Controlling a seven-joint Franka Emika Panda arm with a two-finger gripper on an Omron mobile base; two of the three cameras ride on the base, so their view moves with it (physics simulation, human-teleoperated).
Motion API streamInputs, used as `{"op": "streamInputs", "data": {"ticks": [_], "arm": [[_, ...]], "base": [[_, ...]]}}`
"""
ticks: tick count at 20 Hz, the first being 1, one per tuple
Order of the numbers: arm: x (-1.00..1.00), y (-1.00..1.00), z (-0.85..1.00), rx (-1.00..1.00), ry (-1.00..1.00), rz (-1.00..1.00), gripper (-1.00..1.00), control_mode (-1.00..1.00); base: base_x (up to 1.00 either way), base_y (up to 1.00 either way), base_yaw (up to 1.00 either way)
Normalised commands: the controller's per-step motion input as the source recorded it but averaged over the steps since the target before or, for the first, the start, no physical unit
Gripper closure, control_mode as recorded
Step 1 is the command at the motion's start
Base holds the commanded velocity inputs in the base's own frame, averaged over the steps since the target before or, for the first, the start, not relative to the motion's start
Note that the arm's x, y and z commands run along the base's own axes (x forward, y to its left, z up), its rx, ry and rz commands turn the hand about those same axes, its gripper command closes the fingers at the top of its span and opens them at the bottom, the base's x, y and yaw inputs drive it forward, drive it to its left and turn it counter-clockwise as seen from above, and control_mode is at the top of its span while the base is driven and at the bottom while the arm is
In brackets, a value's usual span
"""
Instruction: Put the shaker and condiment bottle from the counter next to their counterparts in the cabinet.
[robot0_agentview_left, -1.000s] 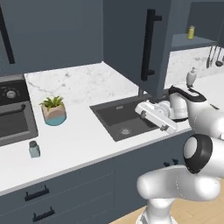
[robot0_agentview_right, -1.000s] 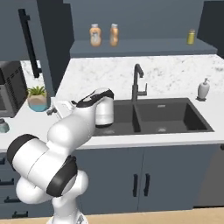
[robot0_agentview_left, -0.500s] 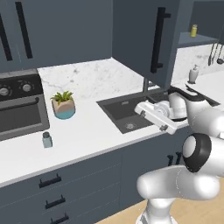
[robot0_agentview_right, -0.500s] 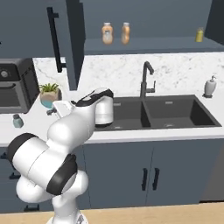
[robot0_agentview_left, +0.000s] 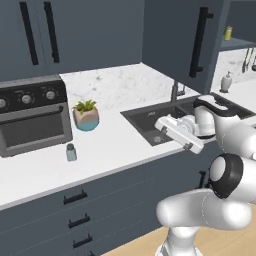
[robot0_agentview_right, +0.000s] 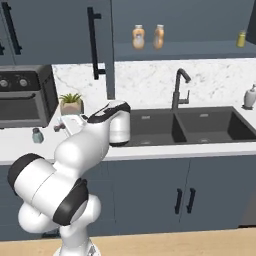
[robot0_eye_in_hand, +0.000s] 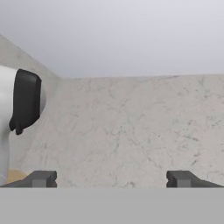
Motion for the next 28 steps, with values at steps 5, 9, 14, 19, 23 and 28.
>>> {"op": "streamInputs", "data": {"ticks": [5, 9, 14, 19, 23, 28], "arm": [[0.00, 0.00, 0.00, 0.00, 0.00, 0.00, -1.00, 1.00], [0.00, 0.00, 0.00, 0.00, 0.00, 0.00, -1.00, 1.00], [0.00, 0.00, 0.00, 0.00, 0.00, 0.00, -1.00, 1.00], [0.00, 0.00, 0.00, 0.00, 0.00, 0.00, -1.00, 1.00], [0.00, 0.00, 0.00, 0.00, 0.00, 0.00, -1.00, 1.00], [0.00, 0.00, 0.00, 0.00, 0.00, 0.00, -1.00, 1.00]], "base": [[-0.01, 0.63, -0.01], [-0.09, 0.25, 0.15], [-0.18, 0.16, 0.33], [-0.04, 0.27, 0.30], [0.00, 0.29, 0.24], [0.01, 0.39, 0.10]]}}
